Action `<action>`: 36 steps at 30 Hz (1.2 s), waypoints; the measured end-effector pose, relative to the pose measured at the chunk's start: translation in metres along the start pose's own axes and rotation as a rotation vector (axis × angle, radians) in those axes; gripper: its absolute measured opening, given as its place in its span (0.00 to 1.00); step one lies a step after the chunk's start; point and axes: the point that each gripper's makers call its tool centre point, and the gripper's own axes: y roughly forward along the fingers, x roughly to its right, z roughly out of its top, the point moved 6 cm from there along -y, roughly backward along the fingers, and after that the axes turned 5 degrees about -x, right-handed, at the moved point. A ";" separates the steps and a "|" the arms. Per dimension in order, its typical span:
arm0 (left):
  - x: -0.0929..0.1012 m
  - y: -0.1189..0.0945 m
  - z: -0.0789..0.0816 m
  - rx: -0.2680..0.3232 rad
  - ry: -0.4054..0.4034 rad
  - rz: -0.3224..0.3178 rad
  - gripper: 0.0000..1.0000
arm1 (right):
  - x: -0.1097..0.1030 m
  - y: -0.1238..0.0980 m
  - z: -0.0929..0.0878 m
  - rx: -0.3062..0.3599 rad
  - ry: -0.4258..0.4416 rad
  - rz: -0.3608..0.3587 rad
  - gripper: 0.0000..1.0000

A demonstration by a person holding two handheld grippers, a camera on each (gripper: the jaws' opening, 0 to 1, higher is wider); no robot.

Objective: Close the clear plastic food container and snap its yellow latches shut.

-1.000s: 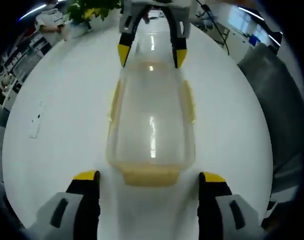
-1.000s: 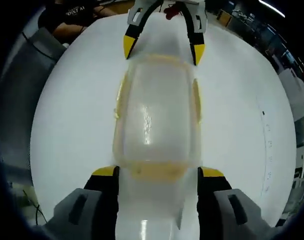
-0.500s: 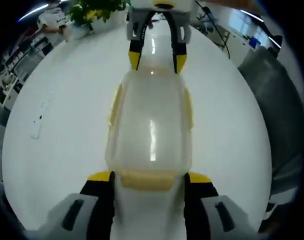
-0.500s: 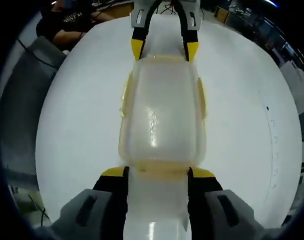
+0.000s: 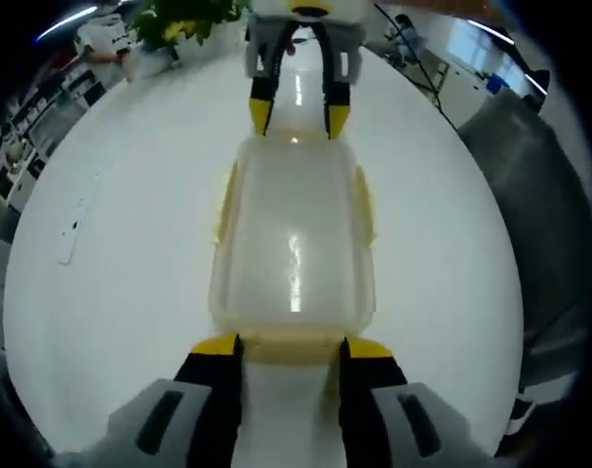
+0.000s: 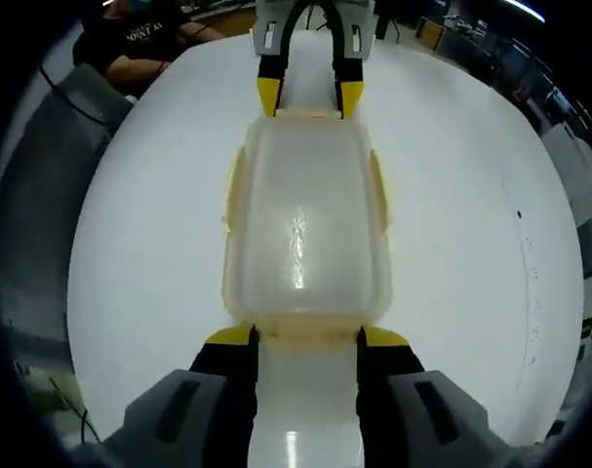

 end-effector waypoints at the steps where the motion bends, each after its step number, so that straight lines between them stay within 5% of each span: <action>1: 0.001 0.000 0.001 -0.013 0.001 0.000 0.33 | -0.001 0.000 0.001 -0.007 -0.002 -0.001 0.36; 5: 0.007 -0.002 -0.001 -0.062 0.026 -0.021 0.33 | -0.004 0.000 0.007 -0.039 -0.009 0.012 0.36; 9: 0.010 -0.011 -0.007 -0.088 0.036 -0.007 0.33 | -0.006 -0.020 0.019 0.002 0.001 -0.009 0.36; 20: 0.020 -0.053 0.008 -0.041 -0.002 0.030 0.33 | -0.011 -0.061 0.025 -0.006 -0.022 -0.053 0.36; 26: 0.027 -0.068 0.031 -0.047 -0.012 0.064 0.33 | -0.019 -0.086 0.010 0.015 -0.051 -0.088 0.36; 36: 0.037 -0.061 0.093 -0.065 -0.049 0.097 0.33 | -0.022 -0.111 -0.042 0.029 -0.090 -0.089 0.37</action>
